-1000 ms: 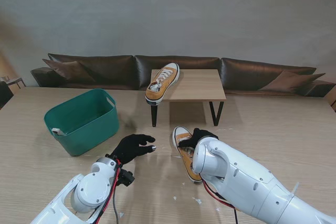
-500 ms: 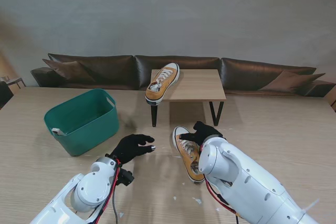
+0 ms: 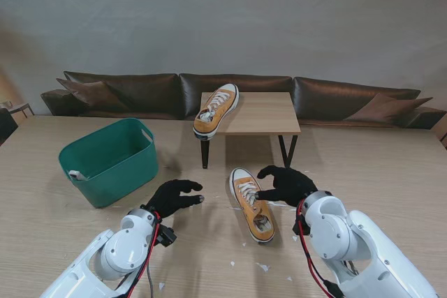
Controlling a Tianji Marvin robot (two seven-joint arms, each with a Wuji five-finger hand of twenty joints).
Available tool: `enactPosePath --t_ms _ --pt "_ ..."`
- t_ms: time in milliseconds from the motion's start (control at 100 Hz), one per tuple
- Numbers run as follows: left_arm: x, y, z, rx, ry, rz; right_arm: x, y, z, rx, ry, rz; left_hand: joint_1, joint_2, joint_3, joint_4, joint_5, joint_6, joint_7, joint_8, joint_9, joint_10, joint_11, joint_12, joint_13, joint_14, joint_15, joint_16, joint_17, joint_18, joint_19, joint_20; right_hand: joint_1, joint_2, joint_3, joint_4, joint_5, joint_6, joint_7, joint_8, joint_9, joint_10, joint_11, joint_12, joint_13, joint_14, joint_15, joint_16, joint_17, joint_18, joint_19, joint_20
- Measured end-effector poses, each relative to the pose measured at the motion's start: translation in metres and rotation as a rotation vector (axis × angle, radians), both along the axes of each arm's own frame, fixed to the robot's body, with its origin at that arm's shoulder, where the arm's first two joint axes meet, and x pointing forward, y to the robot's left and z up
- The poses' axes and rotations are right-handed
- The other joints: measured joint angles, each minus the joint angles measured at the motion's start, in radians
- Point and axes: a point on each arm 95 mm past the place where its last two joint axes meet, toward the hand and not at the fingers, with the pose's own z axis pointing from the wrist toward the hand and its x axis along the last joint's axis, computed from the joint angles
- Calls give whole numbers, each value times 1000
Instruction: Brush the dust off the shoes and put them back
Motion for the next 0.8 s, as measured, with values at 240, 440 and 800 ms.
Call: enactPosePath --t_ms 240,440,800 --pt "4 1 -5 24 -5 -4 -20 -26 1 -25 2 118 0 0 0 0 0 0 0 0 0 0 0 -10 0 0 0 0 0 0 0 0 49 -77 45 0 11 -48 -23 75 -64 -19 26 33 -40 -10 -6 0 0 0 -19 0" --pt "5 2 -5 38 -7 -8 -32 -39 -3 -72 -30 186 0 0 0 0 0 0 0 0 0 -1 0 -10 0 0 0 0 0 -2 0 0 73 -139 93 -2 61 -87 -22 111 -126 -27 54 62 -61 -29 -8 0 1 0 -43 0" --pt "3 4 -7 49 -12 -2 -48 -49 -12 -92 -19 242 0 0 0 0 0 0 0 0 0 -1 0 -10 0 0 0 0 -1 -3 0 1 100 -187 130 -19 138 -100 -11 143 -139 -27 69 94 -80 -40 -8 1 1 0 -59 0"
